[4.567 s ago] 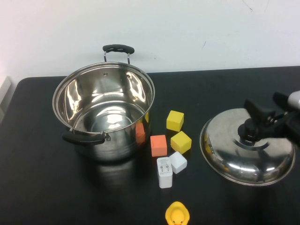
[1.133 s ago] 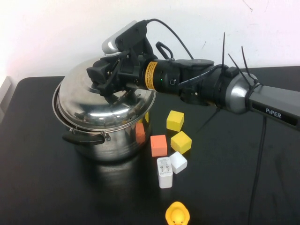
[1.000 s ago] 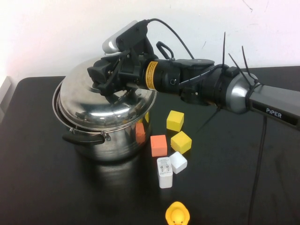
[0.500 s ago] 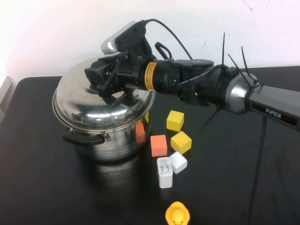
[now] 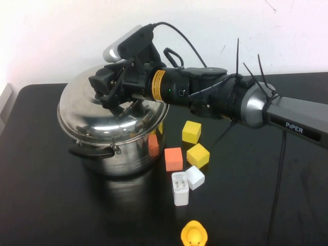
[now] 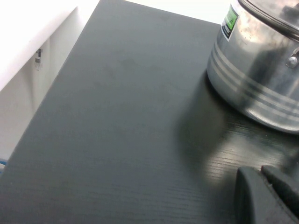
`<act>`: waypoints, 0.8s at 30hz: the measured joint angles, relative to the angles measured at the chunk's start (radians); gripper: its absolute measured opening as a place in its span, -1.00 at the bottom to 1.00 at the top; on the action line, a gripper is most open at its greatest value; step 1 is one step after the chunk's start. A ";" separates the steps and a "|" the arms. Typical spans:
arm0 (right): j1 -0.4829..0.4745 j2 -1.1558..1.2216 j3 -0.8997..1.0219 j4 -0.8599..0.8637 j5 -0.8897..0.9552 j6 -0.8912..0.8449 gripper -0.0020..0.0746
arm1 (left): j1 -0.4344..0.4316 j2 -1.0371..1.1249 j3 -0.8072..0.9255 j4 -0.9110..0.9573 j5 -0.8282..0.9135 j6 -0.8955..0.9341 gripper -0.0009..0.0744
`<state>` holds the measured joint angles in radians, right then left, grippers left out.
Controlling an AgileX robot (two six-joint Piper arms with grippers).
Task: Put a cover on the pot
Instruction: Place the pot lid on the pot
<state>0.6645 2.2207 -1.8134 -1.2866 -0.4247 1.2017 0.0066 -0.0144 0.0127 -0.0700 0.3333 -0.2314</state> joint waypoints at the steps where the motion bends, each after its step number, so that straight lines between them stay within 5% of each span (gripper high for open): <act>1: 0.000 0.000 -0.001 0.002 0.008 0.000 -0.04 | 0.000 0.000 0.000 0.000 0.000 0.002 -0.98; 24: 0.004 0.068 -0.084 0.022 0.022 0.027 -0.04 | 0.000 0.000 0.000 0.000 0.000 0.000 -0.98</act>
<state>0.6683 2.2888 -1.8976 -1.2651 -0.4028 1.2287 0.0066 -0.0144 0.0127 -0.0700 0.3333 -0.2310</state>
